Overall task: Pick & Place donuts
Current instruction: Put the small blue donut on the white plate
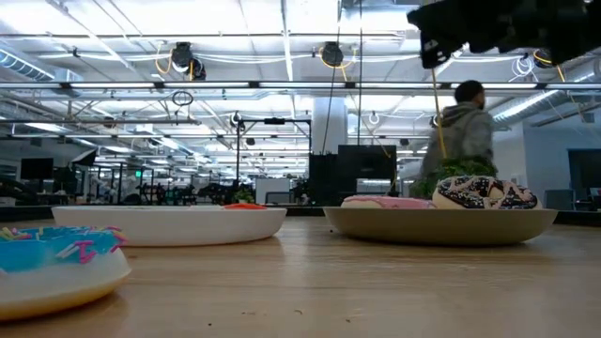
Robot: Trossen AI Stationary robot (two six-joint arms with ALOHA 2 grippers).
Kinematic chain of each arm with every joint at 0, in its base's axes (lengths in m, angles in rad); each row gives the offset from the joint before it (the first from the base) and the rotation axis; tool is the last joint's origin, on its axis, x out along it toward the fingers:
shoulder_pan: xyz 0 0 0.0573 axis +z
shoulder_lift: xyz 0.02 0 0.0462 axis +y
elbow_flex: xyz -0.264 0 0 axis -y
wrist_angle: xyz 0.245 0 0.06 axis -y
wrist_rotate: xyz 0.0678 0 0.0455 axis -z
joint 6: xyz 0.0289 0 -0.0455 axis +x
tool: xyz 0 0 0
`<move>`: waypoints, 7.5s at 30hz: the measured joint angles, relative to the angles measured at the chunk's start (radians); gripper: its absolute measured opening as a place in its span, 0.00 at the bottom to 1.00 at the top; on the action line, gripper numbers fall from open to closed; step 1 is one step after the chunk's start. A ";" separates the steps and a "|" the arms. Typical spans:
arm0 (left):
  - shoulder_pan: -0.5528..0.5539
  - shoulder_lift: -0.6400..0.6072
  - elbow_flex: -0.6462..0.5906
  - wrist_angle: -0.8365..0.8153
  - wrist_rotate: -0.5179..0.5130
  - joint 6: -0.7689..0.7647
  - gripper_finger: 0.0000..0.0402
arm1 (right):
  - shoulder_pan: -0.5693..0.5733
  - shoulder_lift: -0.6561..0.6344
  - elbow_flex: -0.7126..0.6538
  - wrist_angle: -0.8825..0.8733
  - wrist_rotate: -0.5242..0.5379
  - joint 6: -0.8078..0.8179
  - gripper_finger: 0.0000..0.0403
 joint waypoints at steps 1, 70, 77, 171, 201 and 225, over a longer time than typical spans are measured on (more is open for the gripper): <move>0.004 -0.001 0.000 0.002 0.001 0.001 0.01 | 0.000 -0.014 -0.023 0.009 0.000 -0.004 0.00; -0.065 0.785 0.687 -0.486 0.450 -0.137 0.66 | -0.044 -0.224 -0.288 0.267 -0.034 -0.033 0.00; -0.072 0.791 0.687 -0.485 0.411 -0.114 0.56 | -0.044 -0.224 -0.288 0.266 -0.034 -0.033 0.00; 0.208 0.554 0.261 -0.432 0.420 -0.028 0.02 | -0.044 -0.224 -0.287 0.274 -0.031 -0.055 0.00; 0.251 0.554 0.241 -0.414 0.528 -0.061 0.32 | -0.044 -0.224 -0.287 0.267 -0.033 -0.049 0.00; 0.247 0.540 0.309 -0.502 0.491 -0.071 0.43 | -0.044 -0.224 -0.287 0.267 -0.034 -0.051 0.00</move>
